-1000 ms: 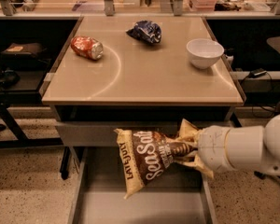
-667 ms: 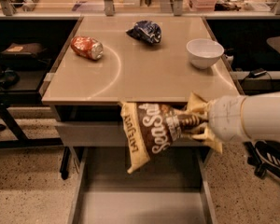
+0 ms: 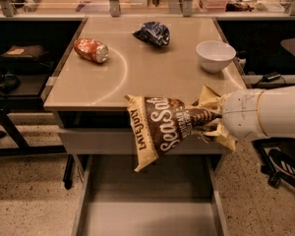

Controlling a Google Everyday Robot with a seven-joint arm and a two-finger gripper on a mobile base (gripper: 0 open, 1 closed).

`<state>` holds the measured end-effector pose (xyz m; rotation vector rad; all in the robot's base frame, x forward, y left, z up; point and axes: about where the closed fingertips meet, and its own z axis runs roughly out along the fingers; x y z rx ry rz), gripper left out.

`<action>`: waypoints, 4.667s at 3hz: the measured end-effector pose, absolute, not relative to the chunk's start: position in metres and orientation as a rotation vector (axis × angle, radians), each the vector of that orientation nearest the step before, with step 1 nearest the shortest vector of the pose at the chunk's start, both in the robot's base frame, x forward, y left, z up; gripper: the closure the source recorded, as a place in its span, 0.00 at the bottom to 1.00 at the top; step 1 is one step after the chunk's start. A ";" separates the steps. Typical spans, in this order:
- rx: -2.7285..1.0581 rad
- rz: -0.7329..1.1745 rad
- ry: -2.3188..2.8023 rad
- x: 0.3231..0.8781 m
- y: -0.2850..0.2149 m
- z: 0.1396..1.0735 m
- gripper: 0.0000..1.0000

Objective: Pick brown chip bag from middle drawer and place on counter

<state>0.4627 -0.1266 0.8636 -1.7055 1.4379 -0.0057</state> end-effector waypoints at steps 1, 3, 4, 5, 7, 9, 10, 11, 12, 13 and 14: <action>-1.727 -0.058 1.391 0.491 -0.120 0.877 1.00; -1.719 -0.104 1.241 0.584 -0.092 0.935 1.00; -1.697 -0.001 1.203 0.630 -0.071 0.944 1.00; -1.627 0.088 1.213 0.675 -0.067 0.940 1.00; -1.390 0.050 1.469 0.725 -0.089 0.919 1.00; -1.364 0.081 1.586 0.738 -0.081 0.886 1.00; -1.435 0.184 1.550 0.717 -0.072 0.883 1.00; -1.461 0.200 1.552 0.713 -0.068 0.878 0.82; -1.459 0.199 1.552 0.713 -0.068 0.878 0.57; -1.459 0.199 1.552 0.713 -0.068 0.878 0.34; -1.459 0.199 1.552 0.713 -0.068 0.878 0.13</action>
Offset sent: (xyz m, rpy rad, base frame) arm 0.1481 0.0318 0.1008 -0.0136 -0.2623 0.0688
